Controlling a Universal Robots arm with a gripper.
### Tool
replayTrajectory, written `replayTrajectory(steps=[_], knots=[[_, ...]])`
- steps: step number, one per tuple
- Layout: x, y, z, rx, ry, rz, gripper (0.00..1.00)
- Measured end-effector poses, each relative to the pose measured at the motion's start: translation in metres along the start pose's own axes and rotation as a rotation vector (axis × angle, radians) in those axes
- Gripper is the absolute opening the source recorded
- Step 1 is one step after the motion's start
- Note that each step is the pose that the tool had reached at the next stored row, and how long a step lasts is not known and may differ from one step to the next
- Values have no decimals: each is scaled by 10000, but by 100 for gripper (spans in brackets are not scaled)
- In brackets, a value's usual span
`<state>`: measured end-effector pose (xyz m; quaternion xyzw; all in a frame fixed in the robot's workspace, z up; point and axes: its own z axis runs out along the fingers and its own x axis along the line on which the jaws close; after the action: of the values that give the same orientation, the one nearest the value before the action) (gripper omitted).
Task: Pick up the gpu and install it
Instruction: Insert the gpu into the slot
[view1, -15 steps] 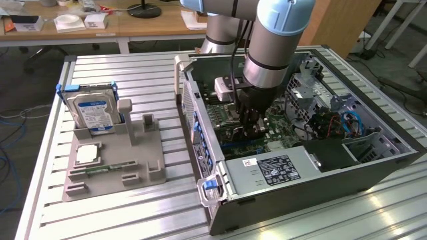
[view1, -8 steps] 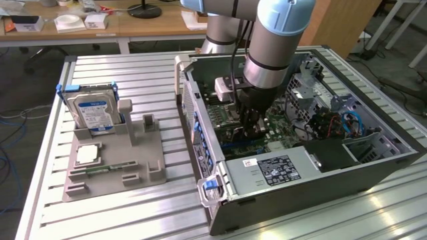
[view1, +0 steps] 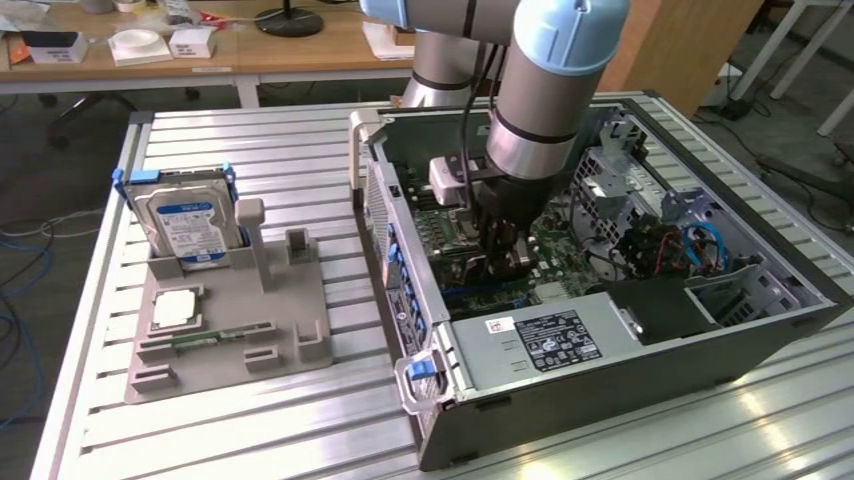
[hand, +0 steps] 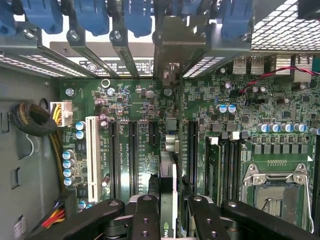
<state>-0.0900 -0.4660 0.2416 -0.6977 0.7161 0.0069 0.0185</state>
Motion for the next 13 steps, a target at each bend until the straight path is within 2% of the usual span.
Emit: replayTrajectory(steps=[8,10,13], knots=[[0,0,12,1,-2,0,27],[-2,-1,-3,9,-19,1,27],[-2,-1,-44,2,-4,0,27]])
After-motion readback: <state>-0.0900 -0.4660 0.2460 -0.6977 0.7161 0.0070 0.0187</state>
